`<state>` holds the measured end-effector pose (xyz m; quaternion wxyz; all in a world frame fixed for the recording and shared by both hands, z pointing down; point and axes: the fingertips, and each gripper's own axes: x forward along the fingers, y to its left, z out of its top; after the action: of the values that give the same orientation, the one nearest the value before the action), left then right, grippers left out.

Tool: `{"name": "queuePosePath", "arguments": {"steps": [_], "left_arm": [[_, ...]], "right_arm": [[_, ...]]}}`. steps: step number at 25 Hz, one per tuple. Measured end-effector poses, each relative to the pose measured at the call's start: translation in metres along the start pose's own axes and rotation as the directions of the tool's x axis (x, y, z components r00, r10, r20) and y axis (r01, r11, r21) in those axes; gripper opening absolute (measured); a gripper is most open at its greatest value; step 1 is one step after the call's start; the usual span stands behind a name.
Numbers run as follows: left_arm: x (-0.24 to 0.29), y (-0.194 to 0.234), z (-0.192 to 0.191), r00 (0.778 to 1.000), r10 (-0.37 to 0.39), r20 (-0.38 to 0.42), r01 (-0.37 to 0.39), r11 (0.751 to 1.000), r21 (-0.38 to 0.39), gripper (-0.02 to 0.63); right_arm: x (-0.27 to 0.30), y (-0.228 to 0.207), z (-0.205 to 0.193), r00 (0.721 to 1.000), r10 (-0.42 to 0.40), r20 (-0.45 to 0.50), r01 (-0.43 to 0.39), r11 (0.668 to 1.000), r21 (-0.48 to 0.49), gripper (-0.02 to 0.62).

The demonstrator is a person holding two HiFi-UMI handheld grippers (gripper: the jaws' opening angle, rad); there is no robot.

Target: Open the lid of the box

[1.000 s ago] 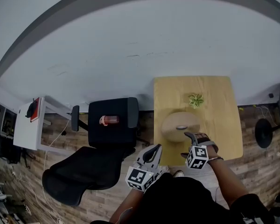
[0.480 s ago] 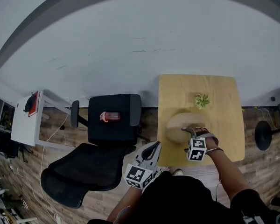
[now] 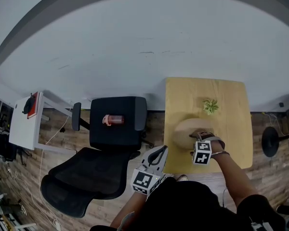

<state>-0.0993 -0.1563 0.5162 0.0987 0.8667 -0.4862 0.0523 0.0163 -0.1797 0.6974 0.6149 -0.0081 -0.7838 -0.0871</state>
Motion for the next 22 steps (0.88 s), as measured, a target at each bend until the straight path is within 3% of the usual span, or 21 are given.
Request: {"name": "queuePosePath", "arguments": {"steps": [3,15,22], "left_arm": [[0.002,0.005,0.000,1.000,-0.002,0.003,0.002,1.000,-0.008,0.020],[0.002,0.013,0.000,0.998,-0.051,0.023,0.050,0.999,0.021,0.020],[0.003,0.011,-0.013,0.999,-0.044,-0.013,0.044,0.999,0.011,0.020]], "right_arm": [[-0.001,-0.005,0.000,1.000,0.004,0.003,-0.004,1.000,0.025,0.339],[-0.004,-0.002,-0.001,1.000,0.001,-0.018,-0.001,0.999,0.048,0.325],[-0.036,-0.006,0.003,0.998,-0.061,0.002,0.061,0.997,0.050,0.324]]}}
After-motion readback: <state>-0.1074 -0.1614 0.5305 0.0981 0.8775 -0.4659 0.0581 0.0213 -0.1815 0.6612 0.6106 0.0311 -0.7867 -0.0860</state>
